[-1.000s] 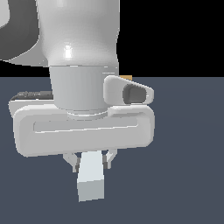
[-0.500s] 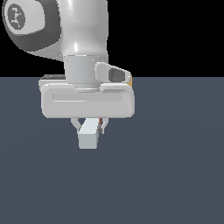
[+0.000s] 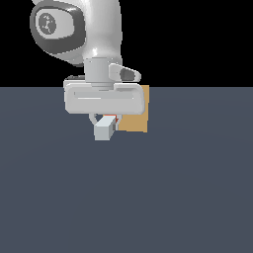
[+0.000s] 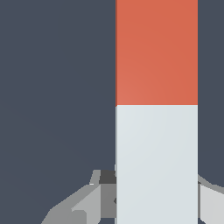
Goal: Insert the peg into the horizontal hole in a box.
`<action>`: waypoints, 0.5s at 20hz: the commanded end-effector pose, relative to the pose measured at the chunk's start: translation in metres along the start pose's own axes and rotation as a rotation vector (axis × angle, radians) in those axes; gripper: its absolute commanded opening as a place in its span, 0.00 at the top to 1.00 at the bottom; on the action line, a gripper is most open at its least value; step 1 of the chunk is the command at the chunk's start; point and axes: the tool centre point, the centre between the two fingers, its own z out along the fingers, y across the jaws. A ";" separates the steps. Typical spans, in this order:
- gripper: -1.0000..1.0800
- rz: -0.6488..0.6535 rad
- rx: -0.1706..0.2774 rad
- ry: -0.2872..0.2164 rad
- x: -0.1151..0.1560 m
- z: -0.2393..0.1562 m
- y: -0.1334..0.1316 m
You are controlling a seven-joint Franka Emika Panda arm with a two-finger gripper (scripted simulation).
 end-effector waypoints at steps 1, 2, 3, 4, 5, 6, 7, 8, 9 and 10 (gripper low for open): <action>1.00 0.024 -0.002 0.000 0.016 -0.005 0.000; 1.00 0.032 -0.002 0.000 0.022 -0.007 0.000; 1.00 0.039 -0.002 0.000 0.027 -0.008 0.000; 1.00 0.045 -0.002 0.000 0.032 -0.009 0.000; 1.00 0.051 -0.002 0.000 0.036 -0.010 0.000; 1.00 0.057 -0.002 0.000 0.040 -0.011 0.000; 1.00 0.062 -0.002 0.000 0.044 -0.012 0.000; 1.00 0.066 -0.002 0.000 0.047 -0.013 0.001; 1.00 0.070 -0.002 0.000 0.050 -0.014 0.001; 1.00 0.073 -0.002 0.000 0.052 -0.014 0.001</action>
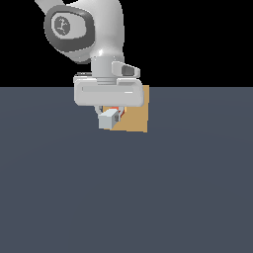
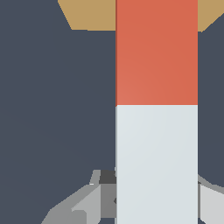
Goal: Insert the peg into the horizontal hole in a box.
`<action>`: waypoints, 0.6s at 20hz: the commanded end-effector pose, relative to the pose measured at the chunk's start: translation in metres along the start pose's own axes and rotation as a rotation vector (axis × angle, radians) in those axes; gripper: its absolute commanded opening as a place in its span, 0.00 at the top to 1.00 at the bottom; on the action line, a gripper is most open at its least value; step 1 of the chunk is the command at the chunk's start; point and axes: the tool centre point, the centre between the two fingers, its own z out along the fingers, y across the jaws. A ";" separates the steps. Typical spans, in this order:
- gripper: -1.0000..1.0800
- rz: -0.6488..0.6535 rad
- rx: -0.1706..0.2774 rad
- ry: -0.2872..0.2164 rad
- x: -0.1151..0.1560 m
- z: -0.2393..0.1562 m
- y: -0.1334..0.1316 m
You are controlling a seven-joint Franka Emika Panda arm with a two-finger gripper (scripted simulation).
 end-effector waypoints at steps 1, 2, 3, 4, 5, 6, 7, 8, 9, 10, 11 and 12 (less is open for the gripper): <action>1.00 0.010 -0.002 0.000 0.006 -0.003 0.001; 1.00 0.012 -0.002 0.000 0.008 -0.003 0.001; 1.00 0.014 -0.002 0.000 0.009 -0.003 0.001; 1.00 0.015 -0.002 0.000 0.009 -0.003 0.001; 1.00 0.015 -0.002 0.000 0.010 -0.004 0.001; 1.00 0.015 -0.002 0.000 0.010 -0.004 0.001; 1.00 0.015 -0.002 0.000 0.010 -0.004 0.001; 1.00 0.015 -0.002 0.000 0.010 -0.004 0.001; 1.00 0.014 0.000 0.000 0.009 -0.002 0.000; 1.00 0.014 0.000 0.000 0.010 -0.003 0.001; 1.00 0.015 -0.001 0.000 0.010 -0.003 0.002; 1.00 0.017 -0.003 0.001 0.012 -0.004 0.003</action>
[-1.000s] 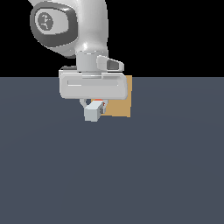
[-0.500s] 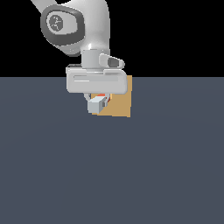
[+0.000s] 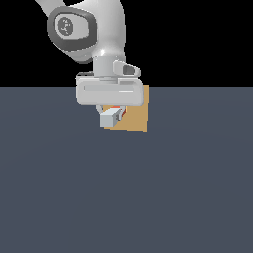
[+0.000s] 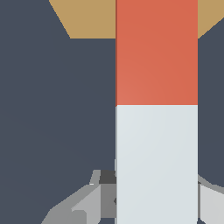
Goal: Insert the peg into the horizontal hole in a box.
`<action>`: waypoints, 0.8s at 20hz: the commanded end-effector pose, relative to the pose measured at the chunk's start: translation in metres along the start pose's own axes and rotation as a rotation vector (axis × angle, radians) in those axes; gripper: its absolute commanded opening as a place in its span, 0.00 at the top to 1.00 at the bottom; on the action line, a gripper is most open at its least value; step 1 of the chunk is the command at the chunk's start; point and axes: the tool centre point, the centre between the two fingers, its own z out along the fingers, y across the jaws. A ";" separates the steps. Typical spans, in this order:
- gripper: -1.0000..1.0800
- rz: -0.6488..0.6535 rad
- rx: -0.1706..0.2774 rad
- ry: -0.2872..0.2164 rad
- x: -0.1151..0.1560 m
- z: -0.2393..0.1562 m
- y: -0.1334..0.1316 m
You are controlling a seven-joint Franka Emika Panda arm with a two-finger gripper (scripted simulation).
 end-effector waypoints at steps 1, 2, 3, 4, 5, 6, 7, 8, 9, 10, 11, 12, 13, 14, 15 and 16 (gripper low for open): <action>1.00 0.002 -0.005 0.002 0.002 -0.003 0.003; 1.00 0.002 -0.005 0.002 0.003 -0.003 0.004; 1.00 0.002 -0.005 0.002 0.003 -0.003 0.004; 1.00 0.002 -0.005 0.002 0.003 -0.003 0.004; 1.00 0.002 -0.005 0.002 0.003 -0.003 0.004; 1.00 0.002 -0.003 0.002 0.002 -0.002 0.003; 1.00 0.002 -0.003 0.002 0.003 -0.002 0.003; 1.00 0.002 -0.003 0.002 0.004 -0.002 0.003; 1.00 0.002 -0.003 0.002 0.006 -0.002 0.002; 1.00 0.002 -0.003 0.002 0.008 -0.002 0.002; 1.00 0.002 -0.003 0.002 0.012 -0.002 0.002; 1.00 0.002 -0.003 0.002 0.016 -0.002 0.002; 1.00 0.002 -0.003 0.002 0.021 -0.002 0.002; 1.00 0.002 -0.003 0.002 0.027 -0.002 0.002; 1.00 0.002 -0.003 0.002 0.033 -0.002 0.002; 1.00 0.002 -0.003 0.002 0.041 -0.002 0.002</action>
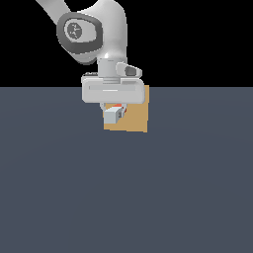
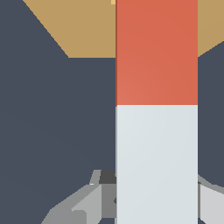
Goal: Insert the peg into the horizontal hole in a box.
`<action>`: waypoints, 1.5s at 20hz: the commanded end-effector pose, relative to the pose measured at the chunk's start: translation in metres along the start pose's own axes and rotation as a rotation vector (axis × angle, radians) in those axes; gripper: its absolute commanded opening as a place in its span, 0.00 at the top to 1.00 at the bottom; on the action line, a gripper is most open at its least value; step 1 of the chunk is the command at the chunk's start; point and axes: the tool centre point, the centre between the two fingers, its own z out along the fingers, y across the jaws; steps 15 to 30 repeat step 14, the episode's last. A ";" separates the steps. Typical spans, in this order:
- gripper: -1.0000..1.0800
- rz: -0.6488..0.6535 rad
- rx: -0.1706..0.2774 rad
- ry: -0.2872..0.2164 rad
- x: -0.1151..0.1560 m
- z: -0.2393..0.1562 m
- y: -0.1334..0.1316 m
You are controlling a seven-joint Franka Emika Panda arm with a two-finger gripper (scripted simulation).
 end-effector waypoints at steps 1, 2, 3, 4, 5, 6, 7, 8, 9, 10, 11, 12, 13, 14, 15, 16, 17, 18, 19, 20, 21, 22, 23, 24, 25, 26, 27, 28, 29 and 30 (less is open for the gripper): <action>1.00 -0.002 -0.003 0.001 0.019 -0.001 0.000; 1.00 -0.001 -0.003 0.002 0.027 -0.002 0.000; 1.00 -0.001 -0.003 0.002 0.036 -0.002 0.000; 1.00 -0.001 -0.003 0.002 0.044 -0.002 0.000; 1.00 -0.001 -0.004 0.002 0.050 -0.002 0.000; 1.00 -0.001 -0.004 0.002 0.057 -0.002 0.000; 1.00 -0.001 -0.004 0.002 0.062 -0.002 0.000; 1.00 -0.001 -0.004 0.002 0.067 -0.002 0.000; 1.00 -0.001 -0.004 0.002 0.071 -0.002 0.000; 1.00 -0.001 -0.004 0.002 0.074 -0.002 0.000; 1.00 -0.001 -0.004 0.002 0.076 -0.002 0.001; 1.00 -0.001 -0.004 0.002 0.078 -0.002 0.001; 1.00 -0.001 -0.004 0.002 0.079 -0.002 0.001; 1.00 -0.001 -0.004 0.002 0.079 -0.002 0.001; 1.00 -0.001 -0.004 0.002 0.079 -0.002 0.001; 1.00 -0.001 -0.004 0.002 0.079 -0.002 0.001; 1.00 -0.001 -0.004 0.002 0.079 -0.002 0.001; 1.00 -0.001 -0.004 0.002 0.079 -0.002 0.001; 1.00 -0.001 -0.004 0.002 0.079 -0.002 0.001; 1.00 -0.001 -0.004 0.002 0.079 -0.002 0.001; 1.00 -0.001 -0.004 0.002 0.079 -0.002 0.001; 1.00 -0.001 -0.004 0.002 0.079 -0.002 0.001; 1.00 -0.001 -0.004 0.002 0.079 -0.002 0.001; 1.00 -0.001 -0.004 0.002 0.079 -0.002 0.001; 1.00 -0.001 -0.004 0.002 0.079 -0.002 0.001; 1.00 -0.001 -0.004 0.002 0.079 -0.002 0.001; 1.00 -0.001 -0.004 0.002 0.079 -0.002 0.001; 1.00 -0.001 -0.004 0.002 0.079 -0.002 0.001; 1.00 -0.001 -0.004 0.002 0.079 -0.002 0.001; 1.00 -0.001 -0.004 0.002 0.079 -0.002 0.001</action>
